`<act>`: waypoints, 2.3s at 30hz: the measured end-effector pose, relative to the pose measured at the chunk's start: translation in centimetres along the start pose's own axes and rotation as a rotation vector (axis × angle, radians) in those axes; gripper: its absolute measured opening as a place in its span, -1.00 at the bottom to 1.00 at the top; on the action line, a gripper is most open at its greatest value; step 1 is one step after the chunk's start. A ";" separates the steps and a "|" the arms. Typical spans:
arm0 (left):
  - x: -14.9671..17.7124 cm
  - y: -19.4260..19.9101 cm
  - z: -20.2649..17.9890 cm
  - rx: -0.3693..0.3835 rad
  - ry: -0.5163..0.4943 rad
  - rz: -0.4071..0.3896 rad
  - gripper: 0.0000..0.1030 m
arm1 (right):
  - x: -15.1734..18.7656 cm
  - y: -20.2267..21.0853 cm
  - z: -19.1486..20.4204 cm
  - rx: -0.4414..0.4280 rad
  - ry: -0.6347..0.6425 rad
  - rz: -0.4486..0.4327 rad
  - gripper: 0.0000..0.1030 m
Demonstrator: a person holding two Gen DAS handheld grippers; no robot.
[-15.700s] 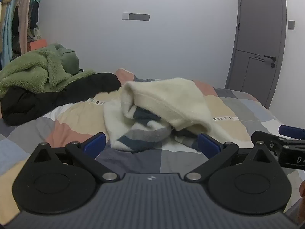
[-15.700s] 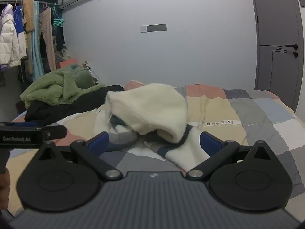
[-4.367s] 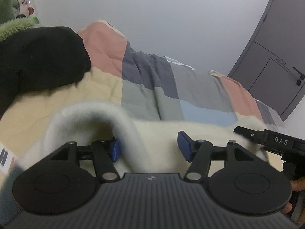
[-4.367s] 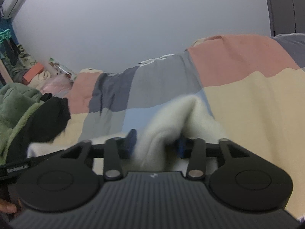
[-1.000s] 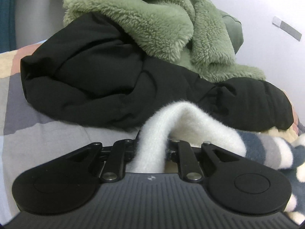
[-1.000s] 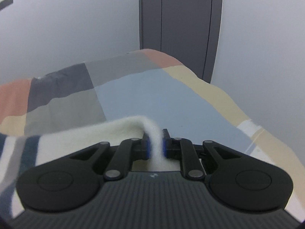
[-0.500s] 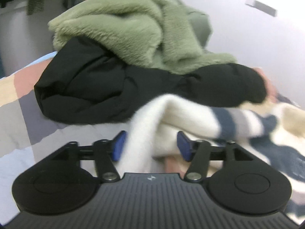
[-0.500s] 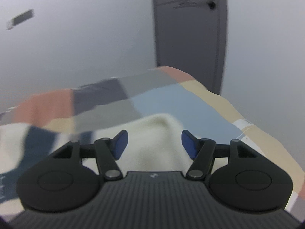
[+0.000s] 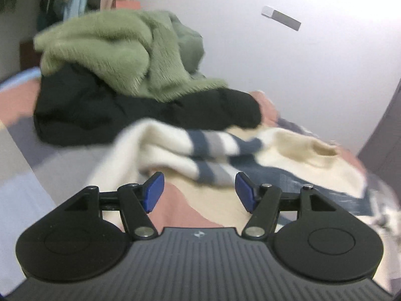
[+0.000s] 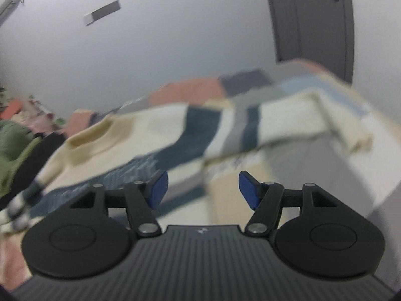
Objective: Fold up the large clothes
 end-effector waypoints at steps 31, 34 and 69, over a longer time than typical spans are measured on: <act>18.0 -4.8 -11.4 0.213 -0.187 0.389 0.13 | 17.4 2.6 0.6 -0.081 -0.157 0.301 0.23; 18.0 -4.7 -11.2 0.187 -0.194 0.377 -0.36 | 17.8 2.5 1.1 -0.068 -0.106 0.302 -0.22; 14.7 1.8 -9.3 0.308 0.089 0.397 -0.96 | 18.3 6.2 1.5 -0.010 0.114 0.456 -0.65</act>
Point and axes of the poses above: each gripper's, at about its wrist camera, not at the fingertips, and y roughly against the way its jaws point, z to its left, x to its underside, the point moved 9 cm from there along -y, roughly the way its jaws point, and after that the axes turned 8 degrees about x, right-handed, at the moved point
